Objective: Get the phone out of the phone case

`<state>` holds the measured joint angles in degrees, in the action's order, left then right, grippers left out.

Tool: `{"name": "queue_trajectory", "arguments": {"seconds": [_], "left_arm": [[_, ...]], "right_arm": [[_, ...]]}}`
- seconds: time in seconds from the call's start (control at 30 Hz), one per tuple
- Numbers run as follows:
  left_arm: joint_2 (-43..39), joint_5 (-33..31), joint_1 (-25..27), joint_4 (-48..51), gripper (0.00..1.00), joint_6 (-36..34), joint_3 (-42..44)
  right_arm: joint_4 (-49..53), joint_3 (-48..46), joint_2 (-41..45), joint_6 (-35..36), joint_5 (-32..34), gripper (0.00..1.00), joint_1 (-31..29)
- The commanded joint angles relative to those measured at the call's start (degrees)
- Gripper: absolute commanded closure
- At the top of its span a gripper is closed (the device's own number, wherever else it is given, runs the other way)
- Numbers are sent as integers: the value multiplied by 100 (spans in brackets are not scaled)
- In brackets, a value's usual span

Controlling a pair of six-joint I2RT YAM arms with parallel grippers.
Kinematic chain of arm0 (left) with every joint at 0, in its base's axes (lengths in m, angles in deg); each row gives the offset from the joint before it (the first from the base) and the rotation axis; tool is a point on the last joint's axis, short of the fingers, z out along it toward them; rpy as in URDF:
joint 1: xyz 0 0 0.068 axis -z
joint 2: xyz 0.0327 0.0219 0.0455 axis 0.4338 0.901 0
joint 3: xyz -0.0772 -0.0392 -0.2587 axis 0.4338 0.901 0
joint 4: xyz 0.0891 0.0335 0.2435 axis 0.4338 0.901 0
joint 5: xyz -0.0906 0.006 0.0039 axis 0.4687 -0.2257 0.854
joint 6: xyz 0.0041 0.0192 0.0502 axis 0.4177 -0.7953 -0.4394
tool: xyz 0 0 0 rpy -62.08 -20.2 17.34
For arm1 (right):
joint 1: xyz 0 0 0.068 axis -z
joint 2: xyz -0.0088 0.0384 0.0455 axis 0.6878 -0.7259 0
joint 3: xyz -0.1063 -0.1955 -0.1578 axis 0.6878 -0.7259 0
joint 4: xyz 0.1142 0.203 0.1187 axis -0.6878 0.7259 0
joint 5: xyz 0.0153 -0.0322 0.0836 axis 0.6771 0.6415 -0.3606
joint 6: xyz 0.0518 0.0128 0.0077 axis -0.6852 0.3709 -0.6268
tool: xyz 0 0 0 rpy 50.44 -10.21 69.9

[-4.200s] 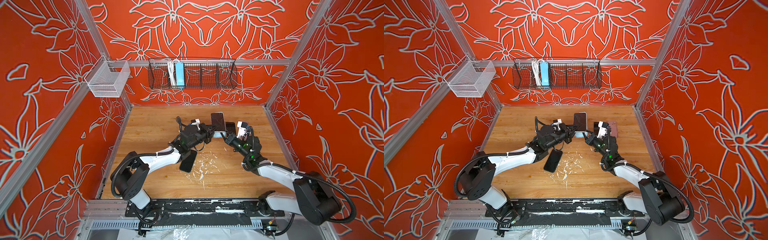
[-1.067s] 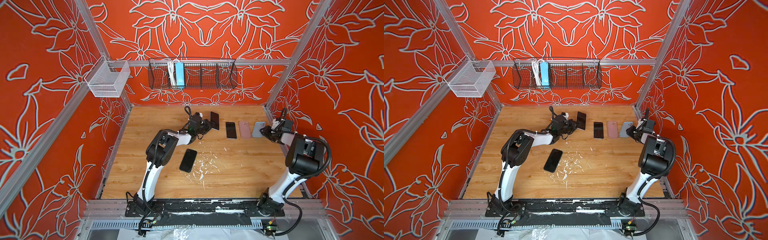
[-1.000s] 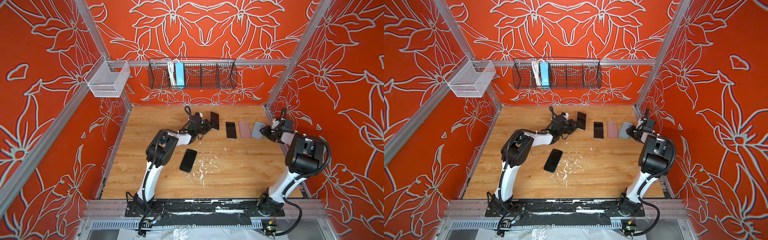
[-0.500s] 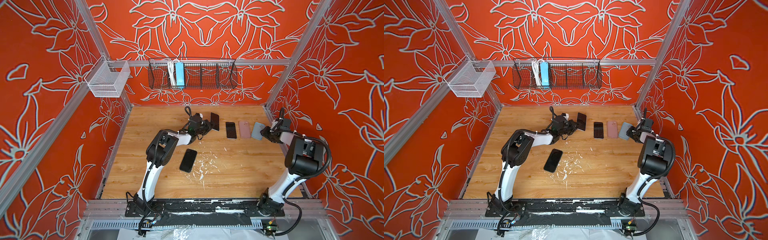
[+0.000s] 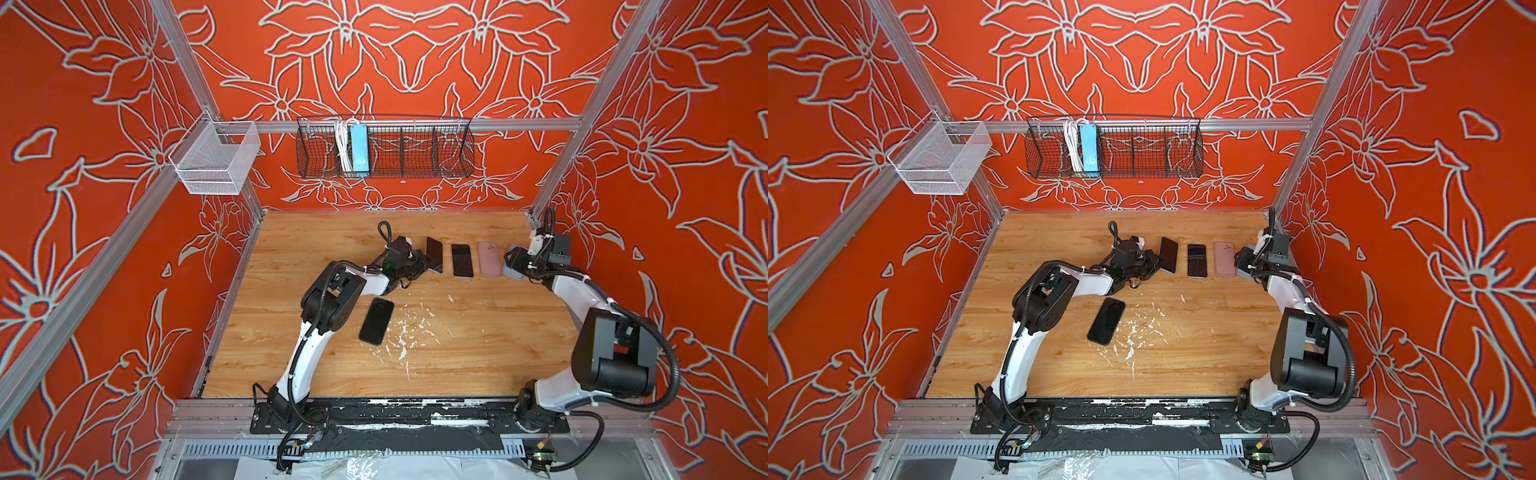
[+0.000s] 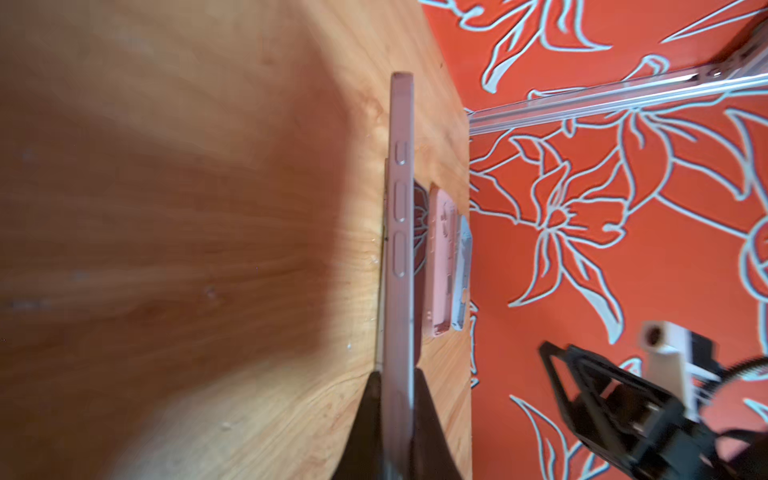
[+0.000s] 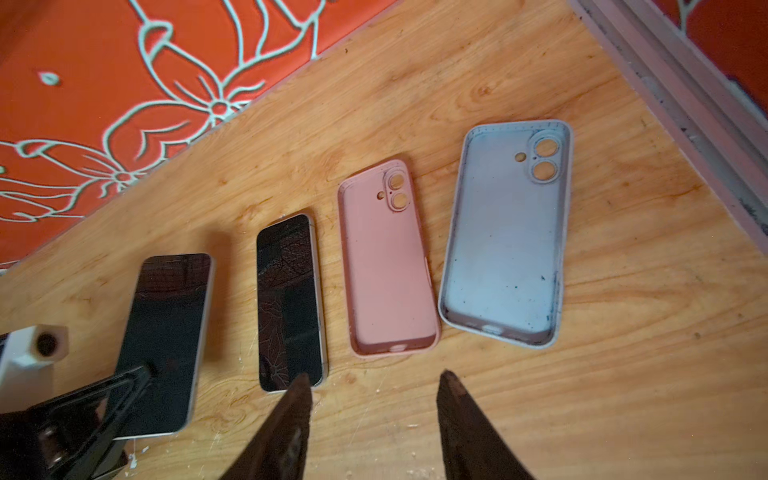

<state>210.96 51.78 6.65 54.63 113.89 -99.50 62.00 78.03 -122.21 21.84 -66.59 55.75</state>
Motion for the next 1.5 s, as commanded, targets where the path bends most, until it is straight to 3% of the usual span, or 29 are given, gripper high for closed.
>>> {"name": "queue_trajectory", "arguments": {"seconds": [0.0,0.1,0.4,0.8,1.3,1.47], "left_arm": [[104,-86,49,-154,100,-32,-301],[218,-36,91,6,100,-112,-482],[426,-123,139,466,100,-316,-816],[590,-232,192,876,86,-435,-1073],[315,-614,227,1594,51,-835,-923],[135,-692,218,1944,45,-1062,-864]], "right_arm": [[346,-26,259,-31,-210,43,-108],[411,-90,473,-63,-303,38,-125],[478,-406,991,-52,-426,37,-148],[613,-440,1338,-33,-692,36,-241],[336,-438,1384,-187,-548,36,-710],[388,-318,1386,-246,-425,36,-958]]}}
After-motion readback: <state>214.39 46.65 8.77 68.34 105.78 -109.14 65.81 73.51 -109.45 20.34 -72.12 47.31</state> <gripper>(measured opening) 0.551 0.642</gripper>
